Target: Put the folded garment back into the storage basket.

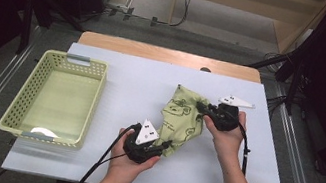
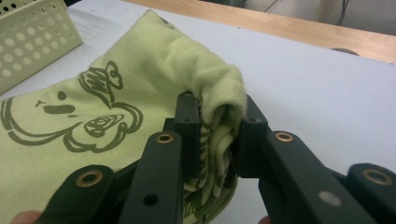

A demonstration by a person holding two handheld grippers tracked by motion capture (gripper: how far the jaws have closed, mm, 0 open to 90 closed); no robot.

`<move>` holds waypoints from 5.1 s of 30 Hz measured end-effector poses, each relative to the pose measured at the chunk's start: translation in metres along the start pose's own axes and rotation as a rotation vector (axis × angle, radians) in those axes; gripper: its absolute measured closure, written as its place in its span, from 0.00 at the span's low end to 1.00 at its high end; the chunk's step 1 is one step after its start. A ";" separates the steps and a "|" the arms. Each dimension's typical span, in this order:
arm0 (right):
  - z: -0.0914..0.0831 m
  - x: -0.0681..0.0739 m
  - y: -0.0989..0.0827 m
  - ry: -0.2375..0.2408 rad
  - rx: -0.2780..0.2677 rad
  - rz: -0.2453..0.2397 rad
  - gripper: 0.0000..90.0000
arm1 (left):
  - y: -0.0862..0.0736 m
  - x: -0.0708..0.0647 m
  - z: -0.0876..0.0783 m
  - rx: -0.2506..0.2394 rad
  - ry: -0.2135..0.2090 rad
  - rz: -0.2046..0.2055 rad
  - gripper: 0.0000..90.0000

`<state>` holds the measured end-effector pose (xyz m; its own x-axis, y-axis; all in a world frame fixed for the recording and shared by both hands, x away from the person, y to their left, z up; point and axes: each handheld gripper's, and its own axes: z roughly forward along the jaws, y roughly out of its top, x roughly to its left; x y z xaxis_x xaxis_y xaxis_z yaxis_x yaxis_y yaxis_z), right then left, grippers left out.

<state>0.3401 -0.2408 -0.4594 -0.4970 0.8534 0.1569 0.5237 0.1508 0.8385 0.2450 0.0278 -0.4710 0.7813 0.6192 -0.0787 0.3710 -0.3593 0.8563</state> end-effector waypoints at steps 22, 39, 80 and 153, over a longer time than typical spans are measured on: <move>0.019 0.028 0.028 0.036 -0.010 -0.032 0.81 | 0.007 0.019 -0.033 -0.041 0.048 -0.018 0.72; 0.033 0.054 0.057 0.075 -0.028 -0.065 0.81 | 0.015 0.037 -0.065 -0.075 0.099 -0.030 0.72; 0.082 0.122 0.107 0.155 -0.029 -0.136 0.81 | 0.006 0.083 -0.131 -0.135 0.193 -0.093 0.72; 0.233 0.250 0.131 0.226 0.142 -0.157 0.13 | -0.064 0.176 -0.224 -0.015 0.364 -0.316 0.13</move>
<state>0.4455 0.1086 -0.4317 -0.7126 0.6839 0.1565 0.5116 0.3539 0.7829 0.2461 0.3159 -0.4256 0.4034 0.9018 -0.1549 0.5528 -0.1053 0.8267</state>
